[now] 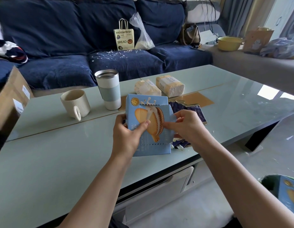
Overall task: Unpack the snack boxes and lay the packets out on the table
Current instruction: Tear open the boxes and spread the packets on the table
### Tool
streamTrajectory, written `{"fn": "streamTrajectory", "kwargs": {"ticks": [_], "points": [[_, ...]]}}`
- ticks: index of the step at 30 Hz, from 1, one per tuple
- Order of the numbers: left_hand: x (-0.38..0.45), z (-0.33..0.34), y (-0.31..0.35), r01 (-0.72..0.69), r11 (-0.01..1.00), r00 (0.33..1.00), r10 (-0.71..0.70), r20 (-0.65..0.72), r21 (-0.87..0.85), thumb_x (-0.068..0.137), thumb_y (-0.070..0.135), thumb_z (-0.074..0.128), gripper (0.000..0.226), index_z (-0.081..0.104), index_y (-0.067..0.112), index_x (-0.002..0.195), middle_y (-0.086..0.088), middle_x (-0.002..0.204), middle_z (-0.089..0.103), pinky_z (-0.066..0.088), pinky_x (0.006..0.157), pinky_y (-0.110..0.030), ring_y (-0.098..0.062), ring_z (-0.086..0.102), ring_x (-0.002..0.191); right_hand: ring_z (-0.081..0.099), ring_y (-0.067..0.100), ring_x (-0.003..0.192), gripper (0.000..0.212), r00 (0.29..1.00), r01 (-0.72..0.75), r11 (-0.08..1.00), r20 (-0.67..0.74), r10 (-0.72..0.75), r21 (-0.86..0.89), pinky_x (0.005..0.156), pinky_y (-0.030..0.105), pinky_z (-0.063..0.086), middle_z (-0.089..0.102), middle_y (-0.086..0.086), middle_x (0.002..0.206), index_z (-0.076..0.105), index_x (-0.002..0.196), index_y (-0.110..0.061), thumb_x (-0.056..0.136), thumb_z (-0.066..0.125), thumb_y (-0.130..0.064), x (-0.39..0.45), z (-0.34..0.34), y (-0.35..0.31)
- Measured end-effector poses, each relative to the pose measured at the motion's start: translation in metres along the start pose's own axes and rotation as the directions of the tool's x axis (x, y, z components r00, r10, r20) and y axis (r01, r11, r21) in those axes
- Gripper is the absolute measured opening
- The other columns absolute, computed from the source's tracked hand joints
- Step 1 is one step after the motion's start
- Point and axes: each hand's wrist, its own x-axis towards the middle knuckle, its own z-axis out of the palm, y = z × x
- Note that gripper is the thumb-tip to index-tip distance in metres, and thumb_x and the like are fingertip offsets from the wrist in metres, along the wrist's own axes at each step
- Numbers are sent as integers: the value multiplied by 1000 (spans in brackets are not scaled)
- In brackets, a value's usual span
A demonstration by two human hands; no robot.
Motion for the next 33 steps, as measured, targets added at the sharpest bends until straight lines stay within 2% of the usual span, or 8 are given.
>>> {"fn": "streamTrajectory", "kwargs": {"ticks": [6, 9, 14, 18, 23, 28, 30, 33], "points": [[3, 1, -1, 16, 1000, 1000, -16, -24, -6, 65, 36, 88, 57, 52, 24, 107, -3, 103, 69, 58, 81, -47, -23, 69, 90, 57, 15, 72, 21, 985, 157, 986, -58, -161, -61, 61, 30, 48, 62, -4, 80, 61, 88, -18, 76, 78, -19, -4, 2, -8], [4, 0, -2, 52, 998, 998, -53, -28, -27, 65, 38, 87, 57, 53, 23, 108, -2, 102, 69, 58, 82, -49, -23, 69, 90, 58, 16, 71, 15, 986, 164, 985, -24, -163, 52, 68, 40, 53, 64, 0, 79, 62, 83, -17, 76, 75, -13, -8, 3, -12], [2, 1, 0, 111, 989, 993, -115, -37, -95, 71, 35, 83, 55, 50, 17, 111, -5, 105, 65, 58, 77, -38, -20, 68, 90, 70, 31, 88, 15, 988, 127, 969, 59, -143, 213, 80, 52, 59, 70, 12, 91, 66, 92, -9, 79, 71, -4, -16, 4, -20], [4, 1, -3, 106, 988, 994, -108, -10, -111, 72, 39, 83, 61, 48, 13, 114, -3, 105, 64, 57, 76, -36, -19, 67, 94, 71, 31, 88, 13, 991, 109, 964, 45, -123, 241, 77, 55, 59, 73, 11, 92, 64, 95, -13, 85, 66, -5, -17, 5, -22], [5, 3, -5, 68, 996, 997, -67, 25, -53, 81, 47, 71, 56, 44, 12, 114, 1, 99, 59, 50, 64, -27, -15, 63, 88, 73, 24, 79, 22, 989, 144, 955, -3, -148, 261, 66, 42, 62, 75, 10, 89, 63, 111, -12, 89, 65, -9, -20, -1, -26], [0, 3, 0, 31, 998, 997, -26, 79, -54, 89, 50, 56, 51, 33, 20, 122, -2, 102, 60, 51, 61, -21, -13, 65, 87, 74, 22, 79, 27, 988, 145, 943, 14, -156, 300, 66, 43, 62, 75, 12, 92, 62, 116, -12, 90, 67, -15, -22, 0, -29], [-4, 2, 3, -16, 997, 985, 28, 168, -70, 88, 42, 59, 66, 18, 27, 137, -2, 109, 60, 49, 57, -10, -2, 65, 83, 73, 20, 73, 28, 987, 162, 939, -31, -160, 303, 63, 43, 62, 74, 12, 93, 62, 116, -14, 89, 68, -18, -21, 0, -31], [-6, 0, 3, -118, 989, 934, 142, 329, -93, 74, 41, 72, 101, 4, 29, 148, 0, 133, 53, 53, 74, -11, 5, 62, 103, 72, 27, 67, 27, 983, 179, 922, -94, -156, 343, 59, 49, 60, 74, 12, 88, 64, 114, -15, 88, 68, -17, -18, -1, -34]]}}
